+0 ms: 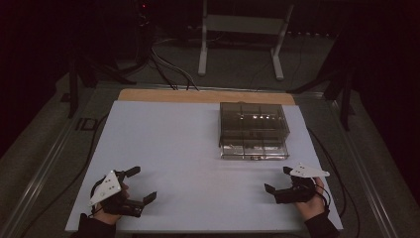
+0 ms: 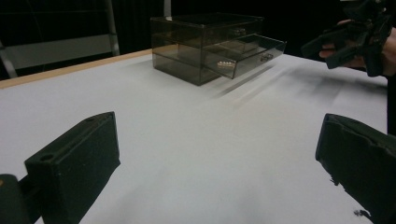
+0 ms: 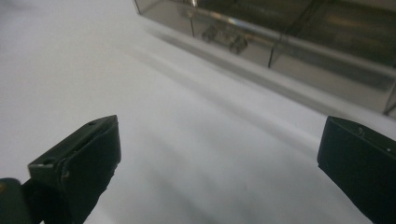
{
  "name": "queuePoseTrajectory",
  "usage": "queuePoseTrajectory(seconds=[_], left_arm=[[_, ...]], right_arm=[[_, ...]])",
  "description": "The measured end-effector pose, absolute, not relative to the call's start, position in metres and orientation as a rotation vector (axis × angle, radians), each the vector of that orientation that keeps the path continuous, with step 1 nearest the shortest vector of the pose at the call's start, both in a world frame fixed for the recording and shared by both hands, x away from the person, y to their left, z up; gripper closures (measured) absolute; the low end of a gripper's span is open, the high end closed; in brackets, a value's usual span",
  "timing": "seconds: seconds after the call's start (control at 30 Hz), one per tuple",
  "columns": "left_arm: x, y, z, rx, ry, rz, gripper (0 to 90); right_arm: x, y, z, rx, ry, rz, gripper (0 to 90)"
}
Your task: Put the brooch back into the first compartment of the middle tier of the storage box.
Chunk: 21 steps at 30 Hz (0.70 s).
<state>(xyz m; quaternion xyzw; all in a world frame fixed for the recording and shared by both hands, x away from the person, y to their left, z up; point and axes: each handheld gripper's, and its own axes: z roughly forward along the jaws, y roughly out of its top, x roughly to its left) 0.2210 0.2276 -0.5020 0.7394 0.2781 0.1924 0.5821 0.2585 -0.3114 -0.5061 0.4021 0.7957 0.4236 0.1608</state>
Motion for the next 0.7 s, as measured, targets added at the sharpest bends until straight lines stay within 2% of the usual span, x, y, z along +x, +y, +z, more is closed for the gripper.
queuePoseTrajectory(seconds=[0.43, 0.7], left_arm=[[0.221, 0.229, -0.502, 1.721, 0.653, 0.448, 0.4], [0.221, 0.229, -0.502, 1.719, 0.659, 0.442, 0.4]], right_arm=[[0.239, -0.33, -0.514, 1.234, 2.272, 1.119, 0.0], [0.243, -0.332, -0.514, 1.235, 2.253, 1.13, 0.0]])
